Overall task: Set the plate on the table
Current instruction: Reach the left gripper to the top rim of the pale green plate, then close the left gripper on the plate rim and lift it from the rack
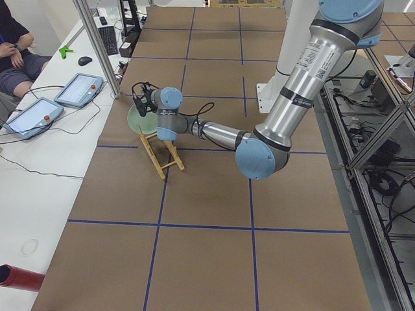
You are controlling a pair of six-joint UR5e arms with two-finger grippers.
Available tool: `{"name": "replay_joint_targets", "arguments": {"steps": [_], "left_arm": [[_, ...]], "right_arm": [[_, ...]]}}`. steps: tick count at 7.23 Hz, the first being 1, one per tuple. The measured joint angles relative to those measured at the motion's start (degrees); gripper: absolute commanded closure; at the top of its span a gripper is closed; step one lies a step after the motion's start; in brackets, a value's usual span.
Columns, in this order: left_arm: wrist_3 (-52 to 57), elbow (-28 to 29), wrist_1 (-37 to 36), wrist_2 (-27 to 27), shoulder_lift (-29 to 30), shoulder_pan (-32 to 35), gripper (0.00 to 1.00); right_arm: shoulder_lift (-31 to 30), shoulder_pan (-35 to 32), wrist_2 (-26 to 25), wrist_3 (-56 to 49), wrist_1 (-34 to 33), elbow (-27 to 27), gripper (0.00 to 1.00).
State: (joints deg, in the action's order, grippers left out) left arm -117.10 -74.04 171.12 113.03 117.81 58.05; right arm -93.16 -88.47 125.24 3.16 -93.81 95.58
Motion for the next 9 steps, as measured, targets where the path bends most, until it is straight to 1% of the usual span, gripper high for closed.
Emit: {"name": "replay_joint_targets", "arguments": {"steps": [1,2,3,4,5,9], "left_arm": [[0.02,0.08,0.0,0.0,0.03,-0.02,0.63],[0.05,0.08,0.0,0.01,0.03,-0.03,0.75],[0.09,0.07,0.02,0.05,-0.03,0.01,0.81],[0.34,0.05,0.04,0.07,-0.11,0.06,0.93],[1.06,0.04,0.04,0.08,-0.19,0.13,1.0],[2.32,-0.5,0.27,0.44,-0.29,0.66,1.0]], "right_arm": [[0.0,0.0,0.0,0.0,-0.01,0.01,0.0],[0.0,0.01,0.0,0.0,0.0,0.03,0.0],[0.0,0.03,0.0,0.0,0.02,0.0,0.0],[0.0,0.03,0.0,0.0,0.02,-0.02,0.0],[0.0,0.03,0.0,0.0,0.03,-0.04,0.0],[0.0,0.04,0.0,0.0,0.02,-0.04,0.0]]}}
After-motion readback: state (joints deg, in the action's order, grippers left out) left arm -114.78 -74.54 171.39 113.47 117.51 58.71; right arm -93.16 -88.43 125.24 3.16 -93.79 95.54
